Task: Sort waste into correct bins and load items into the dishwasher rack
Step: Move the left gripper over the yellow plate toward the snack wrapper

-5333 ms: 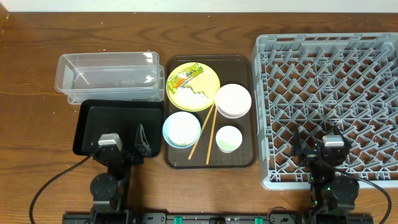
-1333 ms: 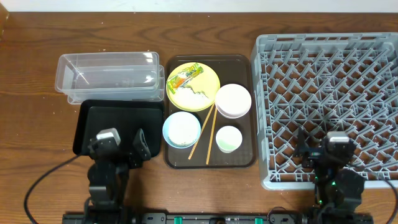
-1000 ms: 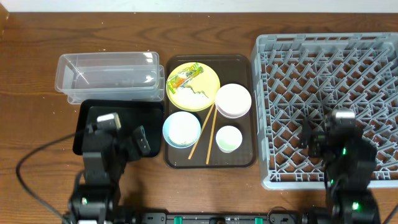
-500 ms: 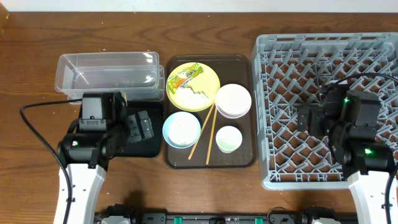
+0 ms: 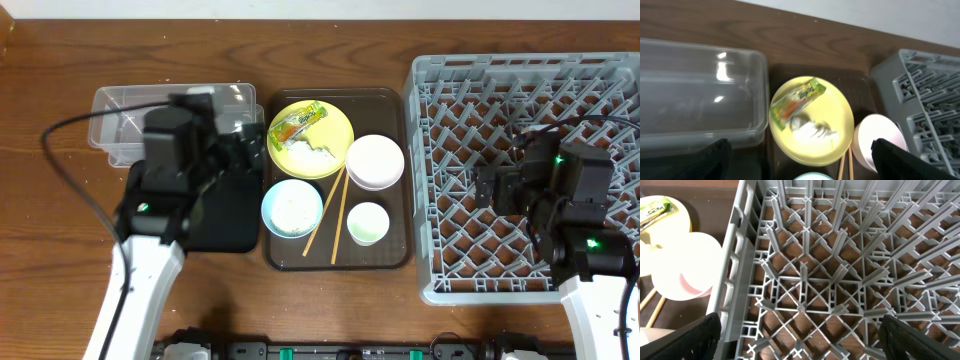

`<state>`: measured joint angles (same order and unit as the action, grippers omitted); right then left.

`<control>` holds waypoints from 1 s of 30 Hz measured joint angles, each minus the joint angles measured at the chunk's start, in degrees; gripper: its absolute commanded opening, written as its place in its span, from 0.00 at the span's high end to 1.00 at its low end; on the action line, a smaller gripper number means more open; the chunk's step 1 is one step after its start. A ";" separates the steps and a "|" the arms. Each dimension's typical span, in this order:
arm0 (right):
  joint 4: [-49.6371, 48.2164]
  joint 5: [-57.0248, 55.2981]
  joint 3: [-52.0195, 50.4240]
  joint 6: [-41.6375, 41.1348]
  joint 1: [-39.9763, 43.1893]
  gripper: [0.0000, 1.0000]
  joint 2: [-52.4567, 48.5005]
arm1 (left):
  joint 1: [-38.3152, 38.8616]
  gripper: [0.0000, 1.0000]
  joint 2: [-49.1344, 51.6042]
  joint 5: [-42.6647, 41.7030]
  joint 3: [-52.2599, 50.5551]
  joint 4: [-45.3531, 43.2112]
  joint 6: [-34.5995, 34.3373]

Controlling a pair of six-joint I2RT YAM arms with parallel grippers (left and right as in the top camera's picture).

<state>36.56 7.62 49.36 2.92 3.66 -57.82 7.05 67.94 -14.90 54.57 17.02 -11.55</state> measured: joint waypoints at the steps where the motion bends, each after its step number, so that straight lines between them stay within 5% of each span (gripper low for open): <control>1: 0.02 0.07 0.00 0.00 0.00 0.01 0.00 | 0.94 0.08 1.57 0.55 0.00 -1.51 0.22; 9: 0.02 0.15 0.02 -0.35 0.00 0.01 0.04 | 8.33 0.11 15.91 6.58 0.11 -9.11 3.69; 22: 0.04 0.15 0.04 -0.39 0.00 0.01 0.09 | 12.74 0.37 32.98 8.85 0.13 -14.80 4.98; 30: 0.04 0.15 0.09 -0.39 0.00 0.01 0.11 | 12.74 0.81 36.17 9.05 0.15 -17.53 5.25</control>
<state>36.60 7.77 49.45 2.52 3.66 -57.71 19.79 104.12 -5.85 54.72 -0.51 -6.31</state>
